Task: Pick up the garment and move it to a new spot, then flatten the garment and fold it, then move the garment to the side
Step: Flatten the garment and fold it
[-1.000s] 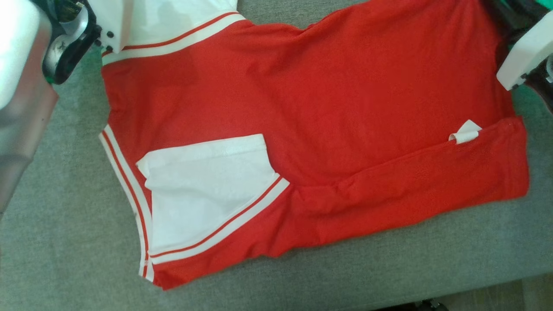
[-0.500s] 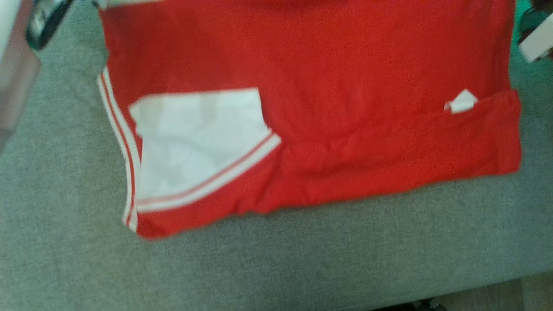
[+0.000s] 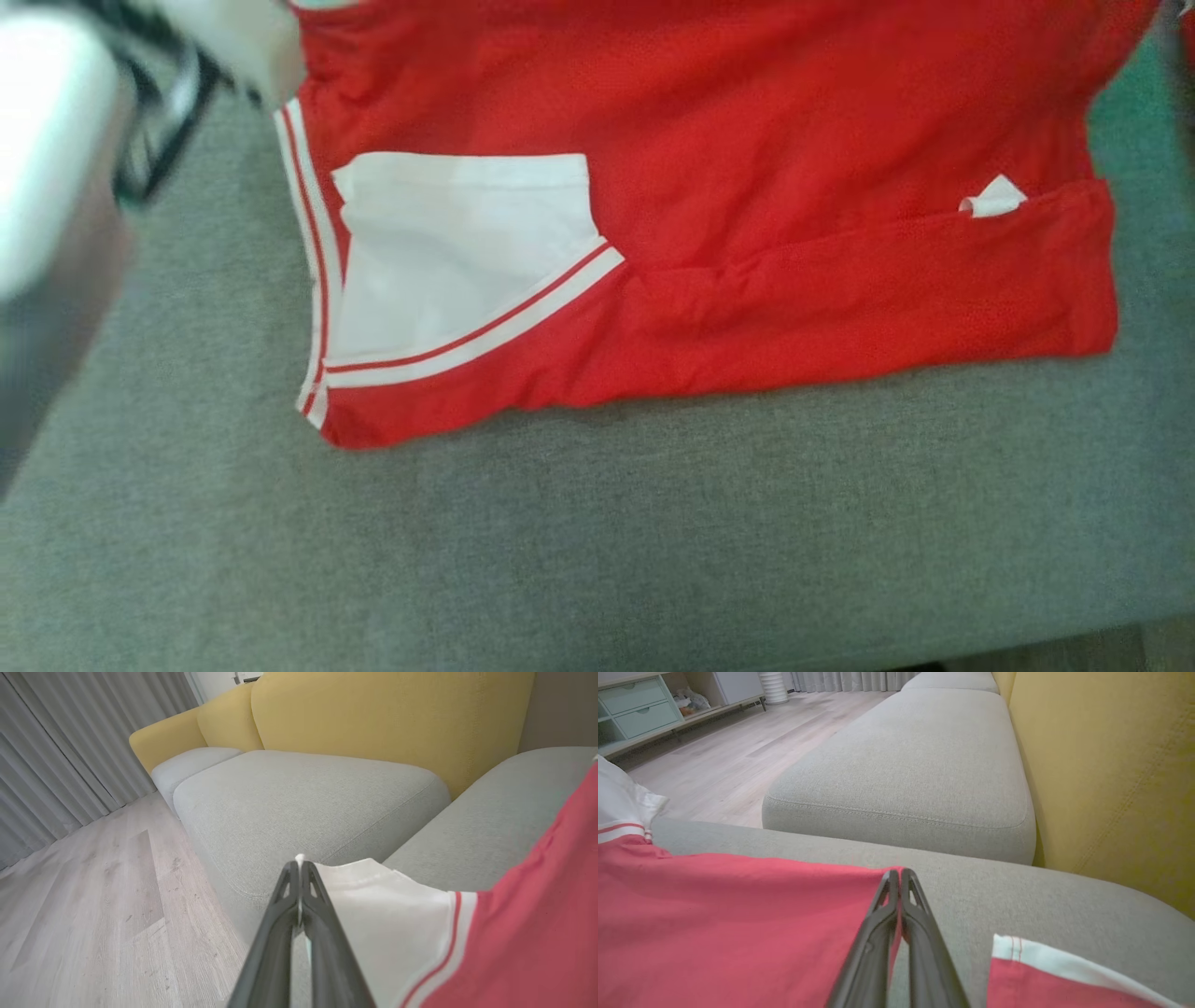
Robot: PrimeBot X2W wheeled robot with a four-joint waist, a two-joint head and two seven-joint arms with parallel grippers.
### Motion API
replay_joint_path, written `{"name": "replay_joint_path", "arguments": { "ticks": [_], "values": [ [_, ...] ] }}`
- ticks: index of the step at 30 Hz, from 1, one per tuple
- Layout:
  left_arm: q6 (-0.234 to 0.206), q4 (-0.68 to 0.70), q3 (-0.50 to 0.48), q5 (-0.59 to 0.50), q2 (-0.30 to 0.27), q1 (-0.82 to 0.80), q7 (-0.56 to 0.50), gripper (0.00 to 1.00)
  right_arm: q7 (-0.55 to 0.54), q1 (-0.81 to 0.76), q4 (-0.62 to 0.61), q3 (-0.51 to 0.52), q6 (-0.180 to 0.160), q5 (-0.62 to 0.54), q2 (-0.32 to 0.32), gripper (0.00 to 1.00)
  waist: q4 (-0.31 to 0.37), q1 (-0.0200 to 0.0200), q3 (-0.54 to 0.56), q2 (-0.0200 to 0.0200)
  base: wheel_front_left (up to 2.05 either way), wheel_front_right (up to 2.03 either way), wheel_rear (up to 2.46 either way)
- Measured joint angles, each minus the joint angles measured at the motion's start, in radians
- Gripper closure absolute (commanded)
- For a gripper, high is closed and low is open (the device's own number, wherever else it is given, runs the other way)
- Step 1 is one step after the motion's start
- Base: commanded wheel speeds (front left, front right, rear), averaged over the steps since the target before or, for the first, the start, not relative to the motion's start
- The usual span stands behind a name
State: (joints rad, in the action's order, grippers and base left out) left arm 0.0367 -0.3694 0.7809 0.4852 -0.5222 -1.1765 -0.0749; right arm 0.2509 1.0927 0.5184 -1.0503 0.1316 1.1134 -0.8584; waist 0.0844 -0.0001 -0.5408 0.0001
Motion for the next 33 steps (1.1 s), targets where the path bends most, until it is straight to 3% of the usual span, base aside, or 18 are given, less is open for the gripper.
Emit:
{"name": "replay_joint_path", "arguments": {
  "ticks": [5, 16, 26, 31, 32, 33],
  "values": [
    [-0.066, 0.180, 0.003, 0.020, -0.076, 0.176, 0.006, 1.00, 0.000, -0.135, -0.039, 0.064, 0.000, -0.036, -0.013, 1.00, -0.011, -0.0001, 0.046, 0.0000, 0.00, 0.00, 0.00],
    [-0.273, 0.562, 0.005, 0.062, -0.245, 0.552, -0.022, 1.00, 0.000, -0.377, -0.085, 0.166, 0.000, -0.085, -0.021, 1.00, -0.025, -0.0002, 0.129, 0.0000, 0.00, 0.00, 0.00],
    [-0.382, 0.669, 0.044, 0.058, -0.265, 0.721, -0.019, 1.00, 0.000, -0.551, -0.137, 0.267, 0.000, -0.150, -0.031, 1.00, -0.042, 0.0000, 0.140, 0.0000, 0.00, 0.00, 0.00],
    [-0.408, 0.672, 0.052, 0.066, -0.255, 0.774, 0.013, 1.00, 0.000, -0.634, -0.126, 0.338, 0.000, -0.180, -0.013, 1.00, -0.048, 0.0000, 0.138, 0.0000, 0.00, 0.00, 0.00],
    [-0.413, 0.669, 0.052, 0.077, -0.246, 0.780, 0.025, 0.75, 0.000, -0.644, -0.116, 0.358, 0.000, -0.188, 0.003, 0.29, -0.048, 0.0000, 0.136, 0.0000, 0.00, 0.00, 0.00],
    [-0.417, 0.662, 0.052, 0.084, -0.235, 0.786, 0.034, 0.37, 0.000, -0.653, -0.108, 0.380, 0.000, -0.195, 0.021, 0.00, -0.049, 0.0001, 0.135, 0.0000, 0.00, 0.00, 0.00]
  ]
}}
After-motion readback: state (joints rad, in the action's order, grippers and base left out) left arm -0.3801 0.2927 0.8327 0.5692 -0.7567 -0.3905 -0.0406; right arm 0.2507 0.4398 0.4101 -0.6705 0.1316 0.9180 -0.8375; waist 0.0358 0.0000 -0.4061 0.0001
